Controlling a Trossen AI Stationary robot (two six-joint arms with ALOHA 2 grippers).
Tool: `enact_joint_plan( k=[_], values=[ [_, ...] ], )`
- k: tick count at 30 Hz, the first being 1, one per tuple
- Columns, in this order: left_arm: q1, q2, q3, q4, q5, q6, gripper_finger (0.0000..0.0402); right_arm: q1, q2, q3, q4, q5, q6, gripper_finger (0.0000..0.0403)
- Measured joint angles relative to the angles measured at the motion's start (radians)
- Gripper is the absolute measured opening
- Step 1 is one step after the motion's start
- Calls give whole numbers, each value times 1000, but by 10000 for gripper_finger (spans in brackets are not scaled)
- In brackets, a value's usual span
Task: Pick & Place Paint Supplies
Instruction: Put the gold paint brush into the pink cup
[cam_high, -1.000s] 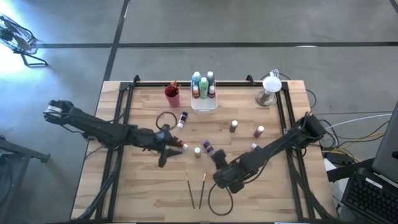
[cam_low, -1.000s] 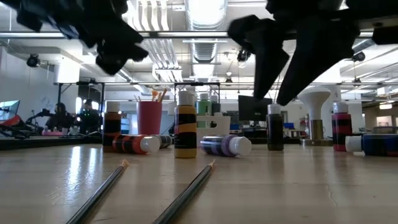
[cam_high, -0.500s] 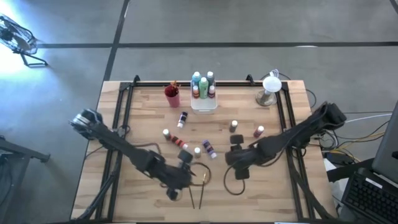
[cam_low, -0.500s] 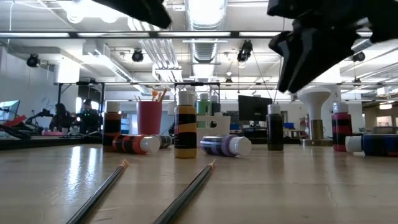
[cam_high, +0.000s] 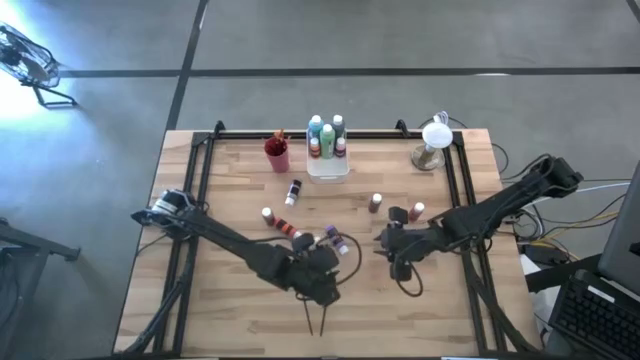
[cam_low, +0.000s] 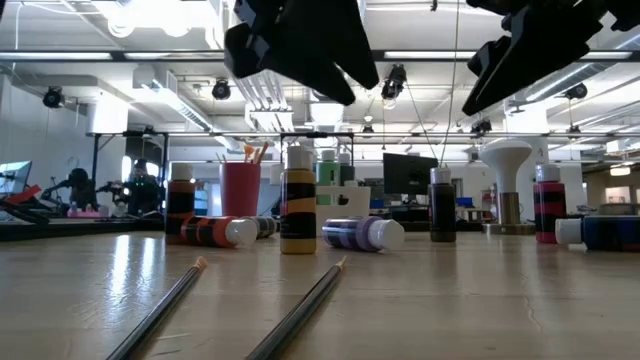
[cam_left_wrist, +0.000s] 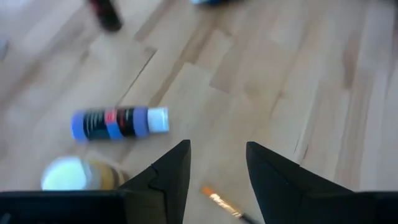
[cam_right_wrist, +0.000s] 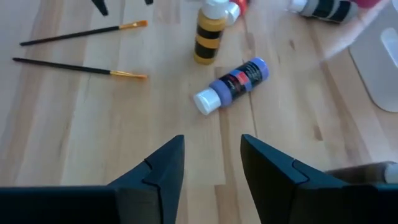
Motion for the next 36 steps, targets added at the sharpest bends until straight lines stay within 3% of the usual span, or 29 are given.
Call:
enact_joint_plan(
  k=[6,12,26,36],
  values=[
    [-3,1,-33,-9,-68,-363,155,0,-1,-22,3,19,-31,145],
    [-11,48,-73,11,-75,-526,124,2,30,-29,3,19,-70,132],
    [-80,148,-25,60,-66,-661,106,2,41,-30,-15,19,-94,170],
    [-72,203,-10,31,-46,-641,106,2,26,-30,-186,19,-20,196]
  ],
)
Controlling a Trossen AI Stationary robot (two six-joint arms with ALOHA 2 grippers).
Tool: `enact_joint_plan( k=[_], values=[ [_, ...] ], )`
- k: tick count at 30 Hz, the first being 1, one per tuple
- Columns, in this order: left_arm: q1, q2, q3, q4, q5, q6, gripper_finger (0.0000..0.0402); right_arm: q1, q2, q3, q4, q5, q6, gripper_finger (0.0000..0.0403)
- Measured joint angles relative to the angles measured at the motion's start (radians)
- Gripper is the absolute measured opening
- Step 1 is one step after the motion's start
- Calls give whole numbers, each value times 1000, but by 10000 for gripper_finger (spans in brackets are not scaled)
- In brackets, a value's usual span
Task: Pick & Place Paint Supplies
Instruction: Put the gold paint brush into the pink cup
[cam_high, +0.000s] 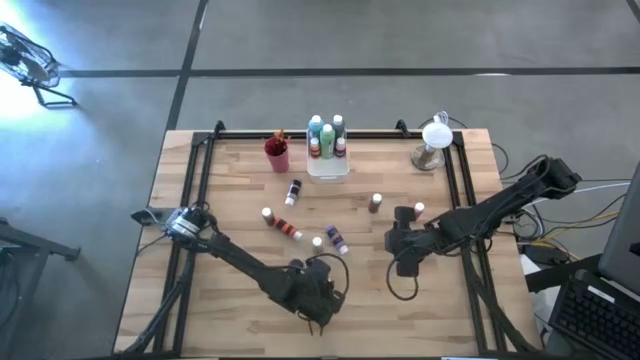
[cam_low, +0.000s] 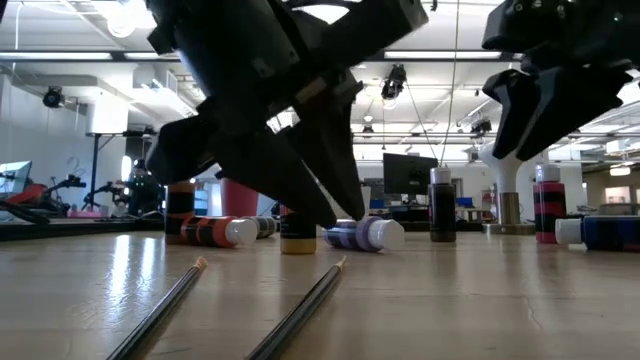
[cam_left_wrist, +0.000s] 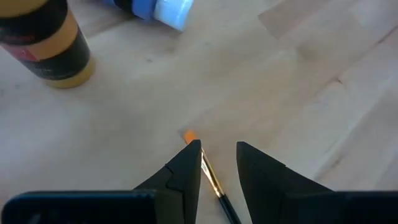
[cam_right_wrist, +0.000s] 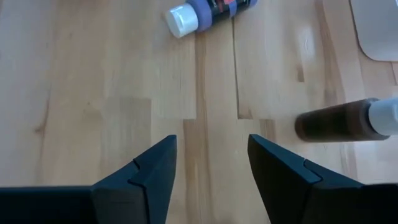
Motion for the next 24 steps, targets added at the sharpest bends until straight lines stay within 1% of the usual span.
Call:
enact_joint_plan(
  k=[6,11,16,21,24],
  values=[
    [9,0,0,4,6,32,106,0,-2,0,2,0,-3,187],
    [20,0,-5,5,28,32,106,0,-2,0,4,5,-6,171],
    [31,0,-38,10,41,11,106,0,-2,0,4,24,-6,160],
    [36,0,-80,93,66,5,106,0,-2,0,4,25,-10,155],
    [36,0,-96,145,74,10,106,0,-2,0,5,26,-11,159]
  ],
)
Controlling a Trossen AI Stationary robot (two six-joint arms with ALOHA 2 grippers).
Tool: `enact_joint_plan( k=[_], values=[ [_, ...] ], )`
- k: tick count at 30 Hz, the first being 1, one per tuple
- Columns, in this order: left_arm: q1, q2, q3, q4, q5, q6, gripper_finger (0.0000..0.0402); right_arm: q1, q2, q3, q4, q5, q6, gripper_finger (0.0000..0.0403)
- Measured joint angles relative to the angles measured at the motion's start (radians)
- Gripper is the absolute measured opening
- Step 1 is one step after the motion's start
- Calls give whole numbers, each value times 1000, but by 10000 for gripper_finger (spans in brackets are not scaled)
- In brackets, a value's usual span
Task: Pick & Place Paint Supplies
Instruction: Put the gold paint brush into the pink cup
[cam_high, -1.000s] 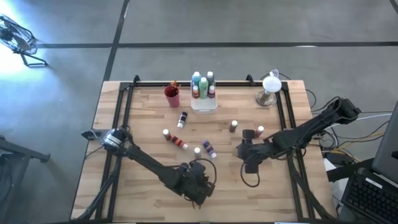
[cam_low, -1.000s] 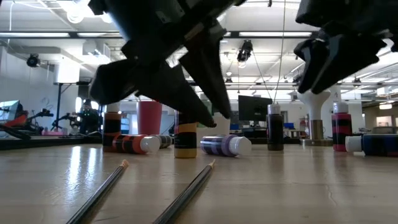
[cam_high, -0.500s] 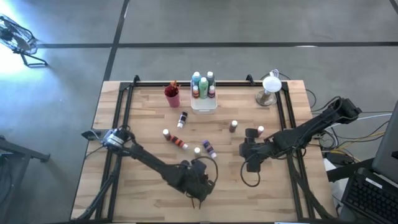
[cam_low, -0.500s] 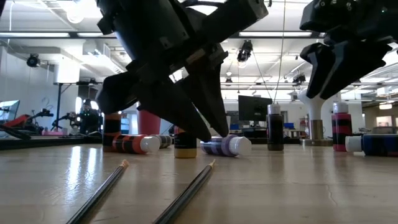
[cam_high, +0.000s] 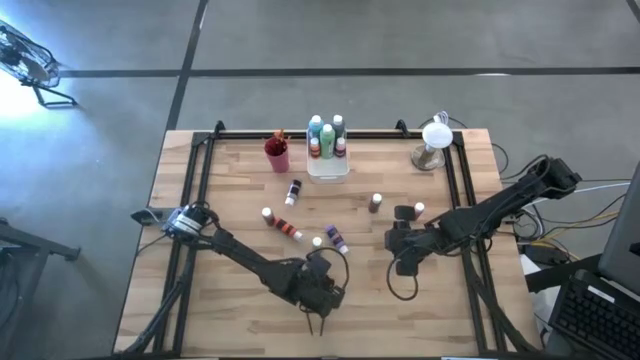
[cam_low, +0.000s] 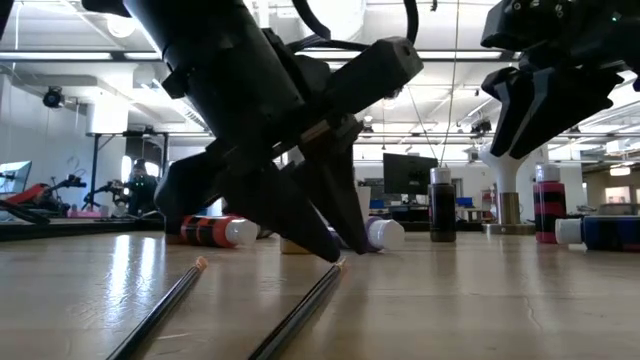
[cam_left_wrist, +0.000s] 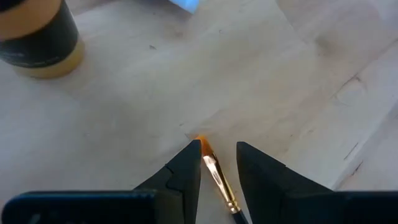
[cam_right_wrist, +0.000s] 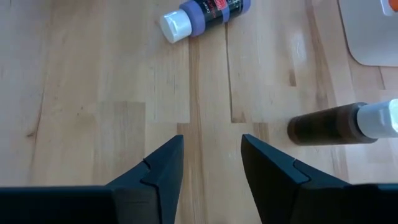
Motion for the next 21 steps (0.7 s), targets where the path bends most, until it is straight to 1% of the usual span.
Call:
enact_joint_plan(
  k=[12,15,21],
  values=[
    [8,1,-37,28,-1,-11,106,0,0,0,6,4,-3,189],
    [9,15,-37,37,-10,-11,106,0,0,0,7,16,-4,188],
    [11,44,-37,65,-19,-22,106,0,0,0,5,25,-7,170]
  ],
)
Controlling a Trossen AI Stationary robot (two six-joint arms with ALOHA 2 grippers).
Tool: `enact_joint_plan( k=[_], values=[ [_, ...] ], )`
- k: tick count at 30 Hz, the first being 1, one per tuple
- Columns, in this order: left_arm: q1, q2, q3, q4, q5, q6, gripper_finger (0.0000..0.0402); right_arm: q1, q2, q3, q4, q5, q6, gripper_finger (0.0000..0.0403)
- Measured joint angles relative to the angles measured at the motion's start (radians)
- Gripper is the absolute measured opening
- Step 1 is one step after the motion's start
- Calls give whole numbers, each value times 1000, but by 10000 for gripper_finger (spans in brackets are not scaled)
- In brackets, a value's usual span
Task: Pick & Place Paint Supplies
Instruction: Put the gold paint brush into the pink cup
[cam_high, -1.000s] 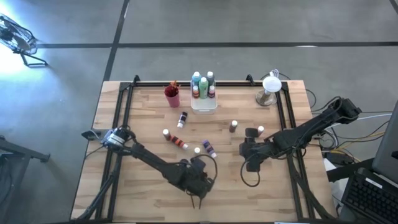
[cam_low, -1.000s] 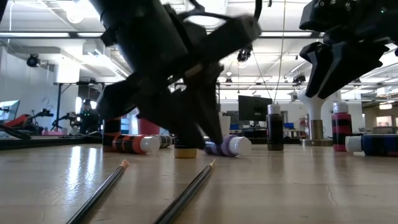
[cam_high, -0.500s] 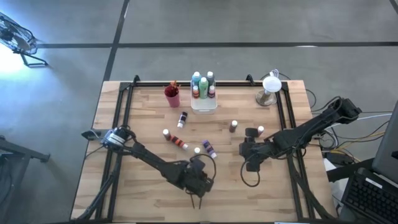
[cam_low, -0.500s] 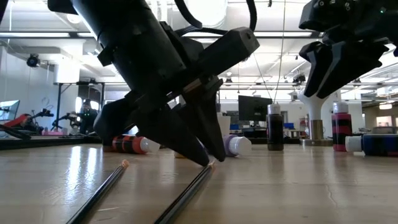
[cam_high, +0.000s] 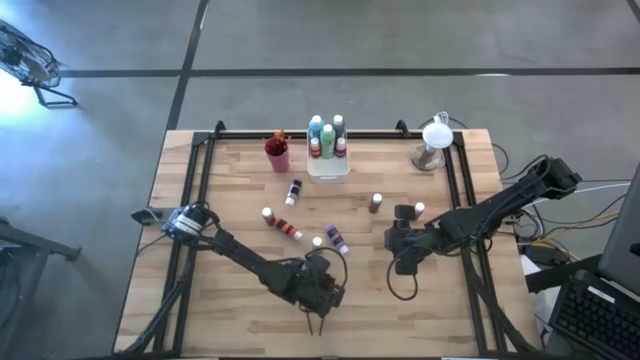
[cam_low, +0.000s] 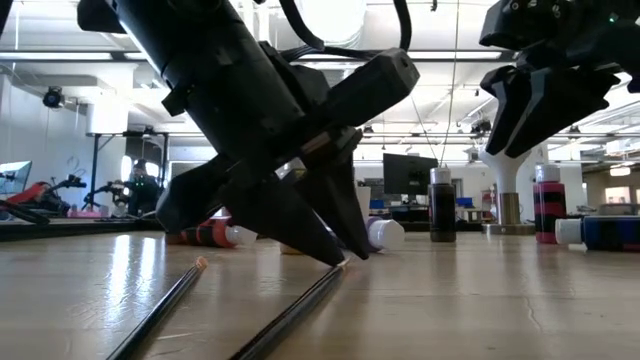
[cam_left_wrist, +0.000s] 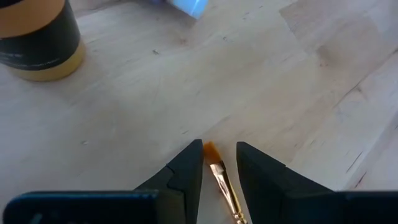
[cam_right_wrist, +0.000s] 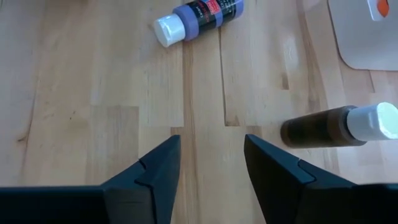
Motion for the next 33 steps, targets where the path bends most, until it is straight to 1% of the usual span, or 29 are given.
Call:
enact_joint_plan(
  k=[5,8,12,18,24,29,33],
  values=[
    [0,19,3,-2,2,-1,105,0,0,0,0,0,-3,156],
    [1,26,3,-13,9,-6,96,0,0,0,0,0,-4,149],
    [2,27,3,-37,17,-14,65,0,0,0,0,0,-5,141],
    [2,27,2,-48,19,10,8,0,0,0,0,0,-8,133],
    [0,17,2,-48,17,53,3,0,0,0,0,0,-8,139],
    [-1,-17,15,-48,2,126,2,0,0,0,-1,0,-8,155],
    [-2,-39,36,-58,8,196,1,0,0,0,0,0,-8,165]
  ],
)
